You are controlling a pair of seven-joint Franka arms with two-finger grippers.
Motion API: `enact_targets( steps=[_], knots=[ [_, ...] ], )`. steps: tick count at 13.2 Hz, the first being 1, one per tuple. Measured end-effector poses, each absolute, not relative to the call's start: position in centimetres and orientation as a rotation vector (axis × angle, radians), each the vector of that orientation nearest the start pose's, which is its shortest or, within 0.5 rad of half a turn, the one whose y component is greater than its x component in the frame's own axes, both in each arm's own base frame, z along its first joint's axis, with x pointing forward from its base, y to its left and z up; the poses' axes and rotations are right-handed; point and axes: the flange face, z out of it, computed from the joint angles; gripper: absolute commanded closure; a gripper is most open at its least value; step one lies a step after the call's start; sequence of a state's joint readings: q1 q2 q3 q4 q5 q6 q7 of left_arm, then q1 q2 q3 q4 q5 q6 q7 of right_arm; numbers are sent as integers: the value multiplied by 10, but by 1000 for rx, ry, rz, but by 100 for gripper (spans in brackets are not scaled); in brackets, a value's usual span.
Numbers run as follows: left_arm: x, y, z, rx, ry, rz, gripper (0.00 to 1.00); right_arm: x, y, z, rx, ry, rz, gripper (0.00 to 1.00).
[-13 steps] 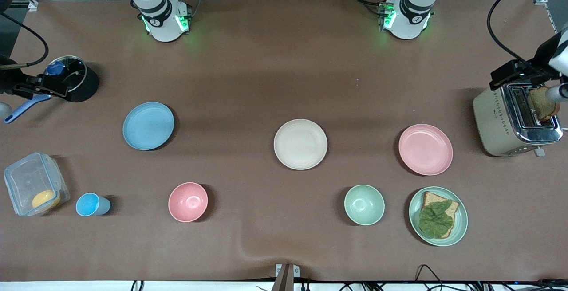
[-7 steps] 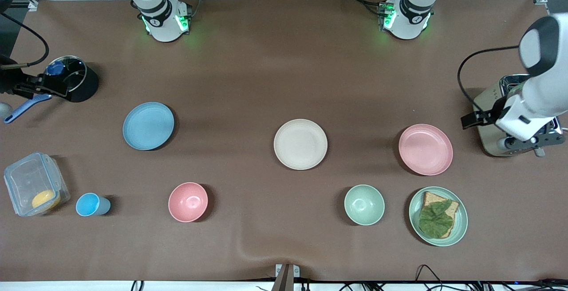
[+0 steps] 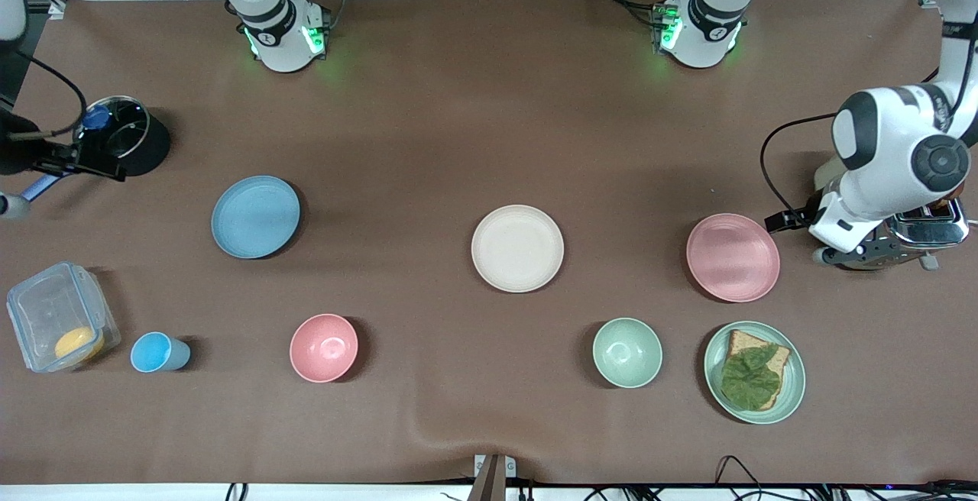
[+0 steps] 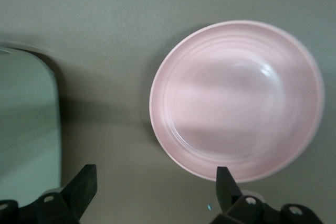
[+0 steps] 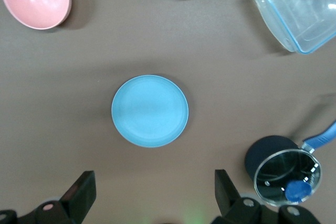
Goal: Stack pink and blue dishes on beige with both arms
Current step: 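Grip the pink plate with the left gripper while the right gripper reaches the blue plate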
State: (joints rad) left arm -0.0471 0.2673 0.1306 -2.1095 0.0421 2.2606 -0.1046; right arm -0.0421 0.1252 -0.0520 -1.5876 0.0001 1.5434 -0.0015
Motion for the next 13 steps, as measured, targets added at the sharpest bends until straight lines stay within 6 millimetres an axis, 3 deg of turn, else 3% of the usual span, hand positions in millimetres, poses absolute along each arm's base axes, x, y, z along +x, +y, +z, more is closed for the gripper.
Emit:
enact_targets(
  steps=[3,6,10,13],
  knots=[
    [560,71,232,-3046,-293,218,0,586,-54,478,-3124,145,293,0],
    [557,82,211,-3043,-322,242,0,586,-61,426,-3120,107,308,0],
    [559,78,209,-3074,-383,245,13,583,-116,370,-3052,-12,364,0],
    [559,78,203,-3084,-414,258,15,581,-150,328,-2995,-72,389,0]
  ],
)
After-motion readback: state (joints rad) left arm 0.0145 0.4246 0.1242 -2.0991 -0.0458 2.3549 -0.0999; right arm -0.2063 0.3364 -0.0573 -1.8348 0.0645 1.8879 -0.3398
